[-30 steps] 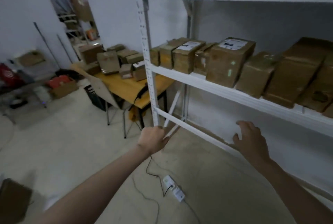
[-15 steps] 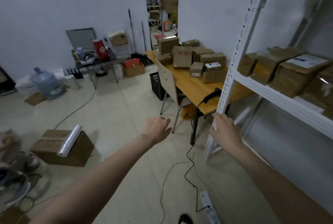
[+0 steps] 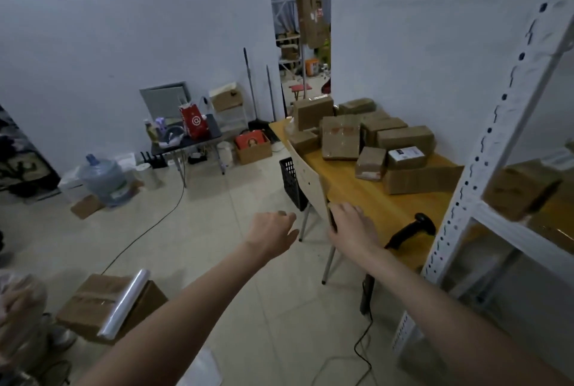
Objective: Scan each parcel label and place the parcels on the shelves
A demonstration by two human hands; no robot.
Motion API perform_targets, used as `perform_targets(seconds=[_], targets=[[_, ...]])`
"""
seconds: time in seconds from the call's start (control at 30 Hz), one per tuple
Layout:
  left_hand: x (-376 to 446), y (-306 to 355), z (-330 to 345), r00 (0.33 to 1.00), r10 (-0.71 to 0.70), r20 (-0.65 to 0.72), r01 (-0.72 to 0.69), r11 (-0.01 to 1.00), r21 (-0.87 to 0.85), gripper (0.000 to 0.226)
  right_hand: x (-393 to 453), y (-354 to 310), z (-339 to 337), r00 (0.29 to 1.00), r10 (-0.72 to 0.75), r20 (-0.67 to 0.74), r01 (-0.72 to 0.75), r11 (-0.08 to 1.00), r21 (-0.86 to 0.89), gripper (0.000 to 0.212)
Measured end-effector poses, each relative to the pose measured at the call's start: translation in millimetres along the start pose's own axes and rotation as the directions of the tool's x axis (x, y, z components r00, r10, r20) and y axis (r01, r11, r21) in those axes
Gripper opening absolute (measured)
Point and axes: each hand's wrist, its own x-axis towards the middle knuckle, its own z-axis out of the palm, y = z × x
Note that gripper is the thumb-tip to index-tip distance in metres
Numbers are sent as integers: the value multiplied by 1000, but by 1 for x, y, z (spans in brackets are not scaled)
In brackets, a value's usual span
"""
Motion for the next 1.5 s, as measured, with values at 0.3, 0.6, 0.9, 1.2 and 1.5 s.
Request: perform_targets(seconds=[0.3,0.6,0.9,1.2,1.5], targets=[[135,-5,2,994,101,-33,-103,993,-62,40,100,56,11,993,112,24,-111,993,-35,31],[316,-11,38,929,367,-57,-370,928,-55,39,221,120,54,906,424,-3,-423,905,-41,33],[463,-6,59,770,634,-79,-638,766,-72,32,289,173,79,722,688,-75,-692,721,-46,36],[545,89,86,638,767,-60,-768,628,-126,30,311,257,96,559,823,-101,-825,564,27,36],[626,180,121,590,802,93,-791,597,-132,27,356,356,120,505,860,-81,-858,510,67,42]])
